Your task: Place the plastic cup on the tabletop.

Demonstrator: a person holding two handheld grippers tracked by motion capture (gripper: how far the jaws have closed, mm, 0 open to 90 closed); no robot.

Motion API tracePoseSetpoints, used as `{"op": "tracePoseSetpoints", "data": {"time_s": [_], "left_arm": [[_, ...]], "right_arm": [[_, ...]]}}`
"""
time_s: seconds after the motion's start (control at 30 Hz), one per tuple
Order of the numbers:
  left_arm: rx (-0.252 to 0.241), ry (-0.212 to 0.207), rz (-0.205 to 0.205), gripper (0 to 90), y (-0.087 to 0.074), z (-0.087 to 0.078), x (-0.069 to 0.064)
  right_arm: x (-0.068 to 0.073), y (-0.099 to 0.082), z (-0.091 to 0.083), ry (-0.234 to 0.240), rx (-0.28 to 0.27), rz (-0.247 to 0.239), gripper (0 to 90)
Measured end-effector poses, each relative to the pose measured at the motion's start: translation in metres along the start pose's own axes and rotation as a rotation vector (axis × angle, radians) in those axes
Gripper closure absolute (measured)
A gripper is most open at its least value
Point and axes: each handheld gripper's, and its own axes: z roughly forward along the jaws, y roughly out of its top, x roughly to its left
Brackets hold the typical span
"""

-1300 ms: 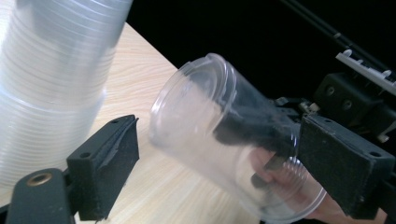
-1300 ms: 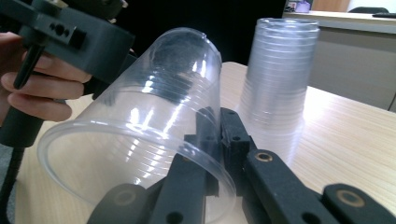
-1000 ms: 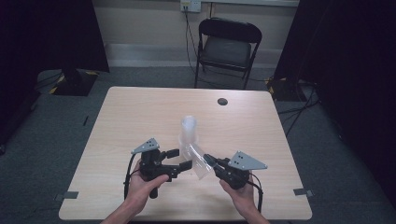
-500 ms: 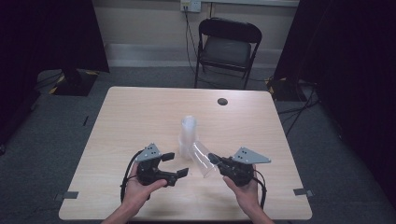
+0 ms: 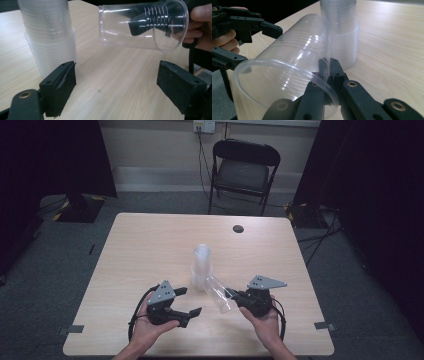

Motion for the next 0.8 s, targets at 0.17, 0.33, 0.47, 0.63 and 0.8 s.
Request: {"op": "tracePoseSetpoints", "data": {"time_s": [0.17, 0.33, 0.47, 0.63, 0.8], "left_arm": [[0.014, -0.003, 0.027, 15.6, -0.002, 0.002, -0.001], [0.03, 0.012, 0.098, 16.2, -0.003, 0.004, -0.008], [0.043, 0.006, 0.13, 16.8, -0.004, 0.005, -0.009], [0.05, -0.035, 0.183, 15.5, -0.005, 0.005, -0.01], [0.053, -0.045, 0.201, 15.5, -0.006, 0.004, -0.011]], "right_arm": [[-0.001, 0.0, 0.001, 0.025, 0.049, -0.009, 89.9], [-0.001, 0.001, 0.006, 0.053, 0.11, -0.01, 89.9], [-0.001, 0.001, 0.01, 0.079, 0.163, -0.007, 89.9], [0.002, 0.002, 0.01, 0.097, 0.185, -0.019, 90.0], [0.006, 0.003, 0.013, 0.119, 0.242, -0.029, 90.0]]}}
